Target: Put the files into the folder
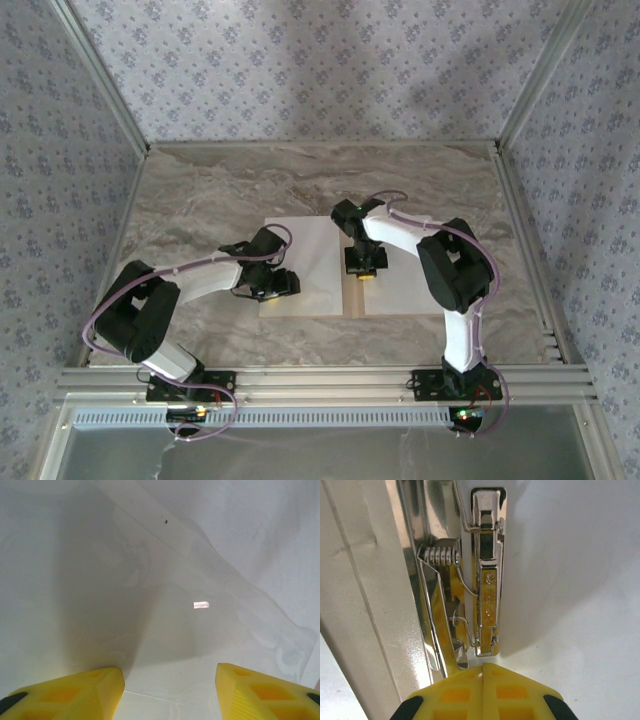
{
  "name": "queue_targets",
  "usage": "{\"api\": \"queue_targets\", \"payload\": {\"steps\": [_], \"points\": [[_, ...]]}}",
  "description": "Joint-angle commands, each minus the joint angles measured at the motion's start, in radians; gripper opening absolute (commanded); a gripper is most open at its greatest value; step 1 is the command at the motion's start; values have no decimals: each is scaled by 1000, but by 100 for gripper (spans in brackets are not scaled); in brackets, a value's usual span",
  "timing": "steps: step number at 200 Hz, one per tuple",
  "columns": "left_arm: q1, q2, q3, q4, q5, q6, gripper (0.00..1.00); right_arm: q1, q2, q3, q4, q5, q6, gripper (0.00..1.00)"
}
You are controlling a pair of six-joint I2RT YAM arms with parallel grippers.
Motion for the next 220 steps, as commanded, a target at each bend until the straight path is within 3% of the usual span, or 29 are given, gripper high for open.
{"api": "queue_targets", "payload": {"steps": [1, 161, 220], "points": [[-5, 60, -62, -98, -71, 23, 56, 0, -15, 14, -6, -30, 3, 5], [-4, 49, -55, -114, -76, 20, 56, -38, -111, 57, -70, -30, -19, 6], [-4, 39, -37, -132, -75, 22, 56, -60, -238, 80, -46, -134, -34, 9]]}}
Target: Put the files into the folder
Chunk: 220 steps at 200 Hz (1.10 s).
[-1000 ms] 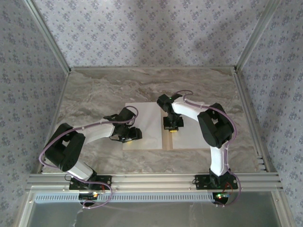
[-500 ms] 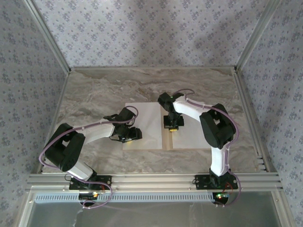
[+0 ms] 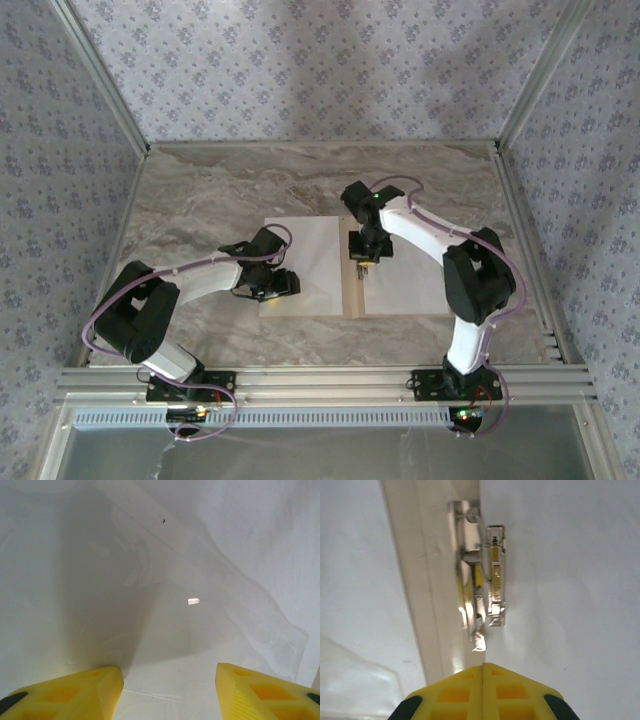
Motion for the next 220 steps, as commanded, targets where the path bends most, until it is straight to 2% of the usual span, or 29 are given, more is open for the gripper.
{"api": "queue_targets", "payload": {"steps": [1, 26, 53, 89, 106, 150, 176, 220], "points": [[-4, 44, -36, -129, -75, 22, 56, -13, -85, 38, -16, -66, -18, 9], [-4, 35, -27, -134, -69, 22, 56, -29, -172, 28, 23, -130, -18, 12], [-4, 10, -11, -129, -61, 21, 59, -40, -279, -10, 82, -182, -32, 22], [-4, -22, 37, -134, -74, 30, 73, -58, -465, -139, 221, -203, -37, 33], [-4, -40, 71, -155, -87, 39, 79, -76, -563, -213, 287, -209, -34, 41], [-4, -125, 152, -202, -84, 35, 100, -168, -785, -514, 460, -270, -20, 52], [-4, -208, 166, -263, -139, 34, 100, -238, -899, -667, 522, -296, 3, 62], [7, -365, 82, -342, -249, 30, 100, -354, -1015, -854, 584, -359, 28, 72]]}}
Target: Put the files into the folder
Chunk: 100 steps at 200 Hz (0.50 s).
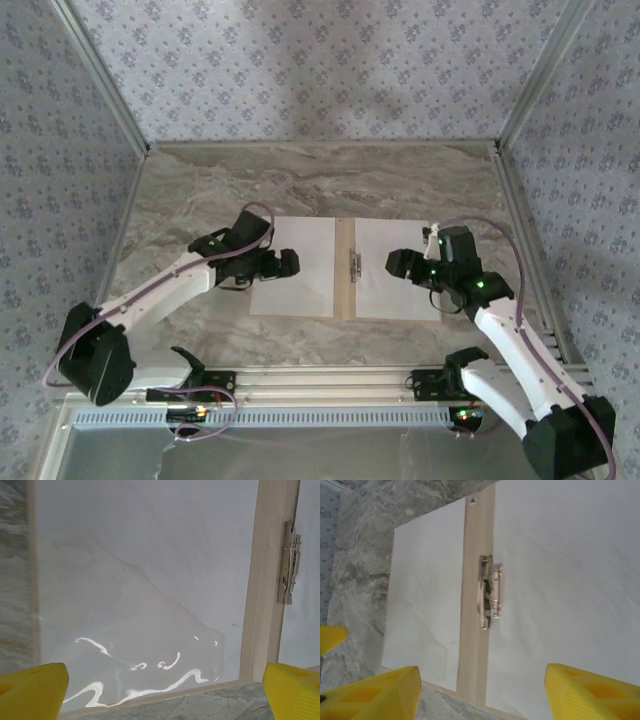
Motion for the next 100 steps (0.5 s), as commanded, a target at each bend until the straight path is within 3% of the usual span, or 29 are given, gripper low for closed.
{"api": "queue_targets", "payload": {"steps": [1, 54, 100], "points": [[7, -80, -57, -95, -87, -6, 100, -55, -36, -70, 70, -64, 24, 72], [31, -218, -259, -92, -38, -97, 99, -149, -23, -195, 162, -148, 91, 76], [54, -284, -402, 3, 62, -179, 88, -157, 16, -205, 200, -157, 116, 77]]}}
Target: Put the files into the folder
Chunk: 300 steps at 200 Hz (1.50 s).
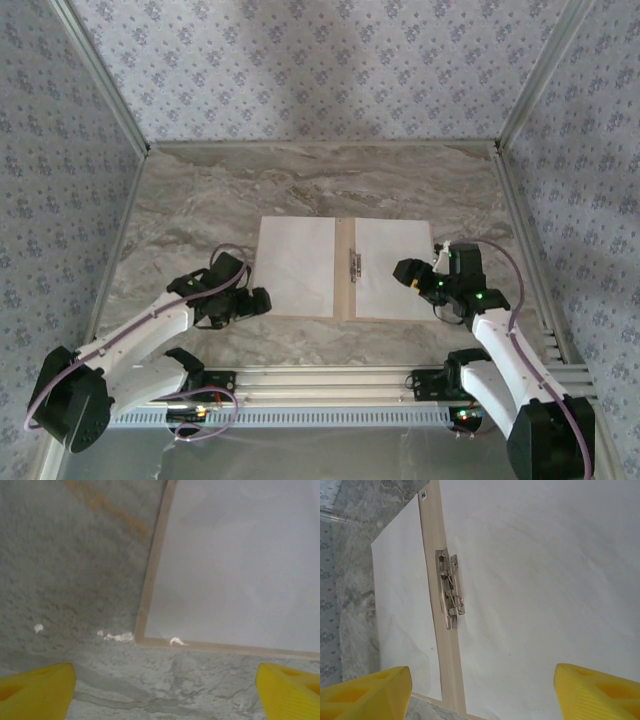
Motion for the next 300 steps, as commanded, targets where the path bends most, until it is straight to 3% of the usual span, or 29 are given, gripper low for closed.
{"api": "queue_targets", "payload": {"steps": [1, 71, 143, 170, 257, 300], "points": [[13, -27, -34, 52, 63, -61, 88, -5, 16, -4, 44, -31, 28, 77], [35, 2, -73, 128, 125, -77, 58, -6, 36, -7, 46, -45, 37, 77], [79, 10, -97, 142, 135, -66, 56, -6, 57, -11, 50, -52, 34, 77], [93, 10, -112, 173, 164, -69, 41, -5, 83, -14, 60, -65, 35, 77], [138, 8, -147, 209, 187, -55, 42, -4, 133, -19, 85, -82, 37, 77], [167, -11, -187, 292, 242, -50, 37, -5, 156, -19, 92, -86, 32, 77]]}}
